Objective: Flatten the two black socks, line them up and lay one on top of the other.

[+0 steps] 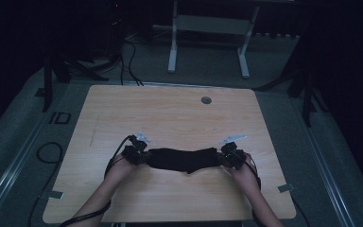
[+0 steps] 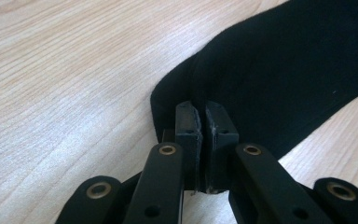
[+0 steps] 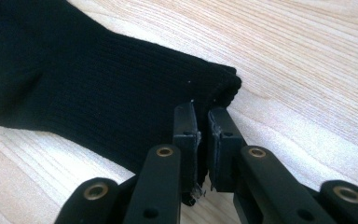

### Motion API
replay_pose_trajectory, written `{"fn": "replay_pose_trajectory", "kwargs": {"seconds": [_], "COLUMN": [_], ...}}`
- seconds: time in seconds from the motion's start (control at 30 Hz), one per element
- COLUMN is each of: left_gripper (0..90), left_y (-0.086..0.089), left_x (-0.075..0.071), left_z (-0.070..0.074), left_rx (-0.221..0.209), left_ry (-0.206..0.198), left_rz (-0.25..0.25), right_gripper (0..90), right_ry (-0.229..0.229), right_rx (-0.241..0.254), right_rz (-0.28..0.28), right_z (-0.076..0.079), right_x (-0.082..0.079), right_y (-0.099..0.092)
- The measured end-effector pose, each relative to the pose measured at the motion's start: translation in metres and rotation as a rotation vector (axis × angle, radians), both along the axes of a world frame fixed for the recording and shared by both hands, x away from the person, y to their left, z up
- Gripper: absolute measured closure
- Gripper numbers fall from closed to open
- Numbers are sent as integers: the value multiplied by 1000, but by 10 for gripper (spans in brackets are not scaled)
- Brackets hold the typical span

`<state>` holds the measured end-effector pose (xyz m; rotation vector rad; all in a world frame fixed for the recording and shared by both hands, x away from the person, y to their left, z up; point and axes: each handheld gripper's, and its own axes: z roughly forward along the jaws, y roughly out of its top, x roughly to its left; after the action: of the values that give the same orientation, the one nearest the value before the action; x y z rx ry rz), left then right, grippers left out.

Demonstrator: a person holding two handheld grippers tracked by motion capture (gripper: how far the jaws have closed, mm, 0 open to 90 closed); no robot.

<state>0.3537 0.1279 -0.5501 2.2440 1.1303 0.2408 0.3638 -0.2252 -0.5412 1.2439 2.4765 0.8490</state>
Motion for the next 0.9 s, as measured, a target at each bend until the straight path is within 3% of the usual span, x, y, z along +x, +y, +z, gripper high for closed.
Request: {"fn": "replay_pose_trajectory", "kwargs": {"seconds": [0.13, 0.23, 0.27, 0.3, 0.37, 0.4, 0.43, 0.47, 0.5, 0.57, 0.6, 0.7, 0.73, 0.77, 0.8, 0.87, 0.9], "left_gripper": [842, 784, 752, 690, 590, 523, 466, 466, 384, 324, 268, 224, 146, 146, 110, 73, 31], "left_y": [-6, -8, -8, -8, -10, -10, -10, -10, -5, -3, 2, 3, 3, 4, 6, 6, 10], "left_x": [-3, -4, -4, -6, -9, -13, -13, -13, -16, -16, -18, -21, -23, -25, -27, -27, -28], "left_z": [0, 0, 0, 1, 2, 6, 6, 6, 13, 16, 23, 29, 31, 32, 34, 34, 34], "left_rx": [42, 40, 40, 22, 33, 36, 36, 36, 4, -14, -52, -73, -75, -80, -100, -100, -138], "left_ry": [-32, -29, -29, -43, -61, -78, -78, -78, -102, -106, -110, -127, -130, -142, -160, -160, -167], "left_rz": [3, -12, -12, -29, -39, -30, -30, -30, -13, -3, -5, -10, -15, -16, -17, -17, 1], "right_gripper": [819, 777, 777, 710, 665, 584, 584, 584, 490, 445, 417, 377, 314, 314, 205, 205, 197], "right_ry": [1, -2, -2, 12, 3, -17, -17, -28, -41, -57, -70, -98, -106, -106, -77, -74, -74], "right_rx": [1, -1, -1, 21, 25, 53, 53, 63, 77, 87, 92, 112, 128, 128, 124, 118, 118], "right_rz": [-1, 1, 1, -9, -2, 10, 10, 10, 14, 21, 29, 50, 64, 64, 109, 133, 133], "right_z": [0, 0, 0, 2, 4, 11, 11, 15, 23, 30, 33, 40, 44, 44, 45, 45, 45], "right_x": [0, 0, 0, 2, 1, -2, -2, -3, -3, -4, -5, -6, -7, -7, -7, -7, -7], "right_y": [0, 0, 0, -3, -4, -6, -6, -7, -10, -12, -12, -13, -12, -12, -10, -9, -9]}}
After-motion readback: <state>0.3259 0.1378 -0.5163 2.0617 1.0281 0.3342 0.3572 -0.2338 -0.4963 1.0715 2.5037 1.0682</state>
